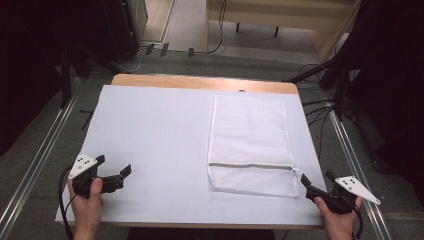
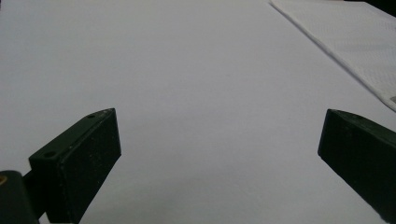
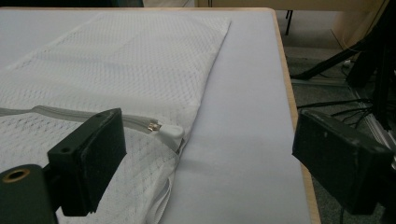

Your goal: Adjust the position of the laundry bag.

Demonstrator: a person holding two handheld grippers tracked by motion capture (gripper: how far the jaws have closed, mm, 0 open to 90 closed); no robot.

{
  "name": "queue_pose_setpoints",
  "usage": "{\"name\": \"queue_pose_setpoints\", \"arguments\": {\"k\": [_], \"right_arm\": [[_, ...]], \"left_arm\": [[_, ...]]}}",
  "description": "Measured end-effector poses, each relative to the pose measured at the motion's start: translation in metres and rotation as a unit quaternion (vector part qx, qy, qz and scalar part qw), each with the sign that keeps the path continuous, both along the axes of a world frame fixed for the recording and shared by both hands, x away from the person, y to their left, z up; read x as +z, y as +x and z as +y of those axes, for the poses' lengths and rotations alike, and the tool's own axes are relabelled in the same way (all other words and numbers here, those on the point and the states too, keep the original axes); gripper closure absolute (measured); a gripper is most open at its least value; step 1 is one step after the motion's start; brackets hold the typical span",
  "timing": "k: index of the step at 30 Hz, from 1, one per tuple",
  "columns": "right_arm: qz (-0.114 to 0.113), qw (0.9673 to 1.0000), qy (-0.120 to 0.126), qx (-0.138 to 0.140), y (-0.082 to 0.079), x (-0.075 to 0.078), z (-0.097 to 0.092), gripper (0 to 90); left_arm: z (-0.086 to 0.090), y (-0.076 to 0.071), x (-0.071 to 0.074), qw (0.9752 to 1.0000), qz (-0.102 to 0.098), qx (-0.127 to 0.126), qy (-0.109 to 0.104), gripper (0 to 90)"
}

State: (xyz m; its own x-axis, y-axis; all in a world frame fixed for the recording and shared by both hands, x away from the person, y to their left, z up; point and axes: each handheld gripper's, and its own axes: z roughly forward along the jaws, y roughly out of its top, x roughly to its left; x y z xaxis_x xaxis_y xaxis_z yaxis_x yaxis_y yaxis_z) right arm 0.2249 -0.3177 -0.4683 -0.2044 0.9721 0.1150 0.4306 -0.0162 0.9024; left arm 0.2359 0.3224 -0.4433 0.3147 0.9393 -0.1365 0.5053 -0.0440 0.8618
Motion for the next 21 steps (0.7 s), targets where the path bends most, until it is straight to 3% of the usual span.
{"name": "queue_pose_setpoints", "arguments": {"k": [5,6,7,9,12,13,14,15,16,21], "right_arm": [[-0.003,1.0,-0.001,-0.006,0.001,0.0,0.001,12.0],[-0.001,0.9999,0.003,-0.009,0.002,0.0,0.002,12.8],[-0.002,1.0,0.003,-0.007,0.003,0.0,0.003,13.2],[-0.002,1.0,0.003,-0.003,0.003,0.0,0.004,13.2],[-0.001,1.0,0.002,0.004,0.005,0.001,0.008,15.4],[-0.001,1.0,0.002,0.004,0.005,0.001,0.008,15.4],[-0.005,0.9999,0.004,0.016,0.005,0.002,0.01,21.9],[-0.005,0.9999,0.004,0.016,0.005,0.002,0.01,21.9],[-0.008,0.9998,0.003,0.018,0.005,0.004,0.013,21.8],[-0.014,0.9998,0.005,0.012,0.004,0.006,0.016,22.7]], "left_arm": [[-0.009,0.0,0.002,0.9999,-0.001,-0.008,-0.008,0.0],[-0.012,-0.001,0.004,0.9988,-0.003,-0.022,-0.044,0.0],[-0.014,-0.001,0.004,0.9985,-0.005,-0.024,-0.049,0.0],[-0.018,-0.001,0.005,0.9987,-0.006,-0.022,-0.046,0.0],[-0.042,-0.001,0.008,0.9998,-0.003,-0.013,-0.013,8.7],[-0.042,-0.001,0.008,0.9998,-0.003,-0.013,-0.013,11.6],[-0.049,0.0,0.008,0.9999,-0.001,-0.01,-0.003,15.2],[-0.054,0.002,0.008,0.9999,0.002,-0.012,-0.001,15.2],[-0.066,0.007,0.007,0.9994,0.012,-0.031,-0.01,14.6],[-0.092,0.018,0.006,0.9989,0.024,-0.039,-0.002,22.2]]}}
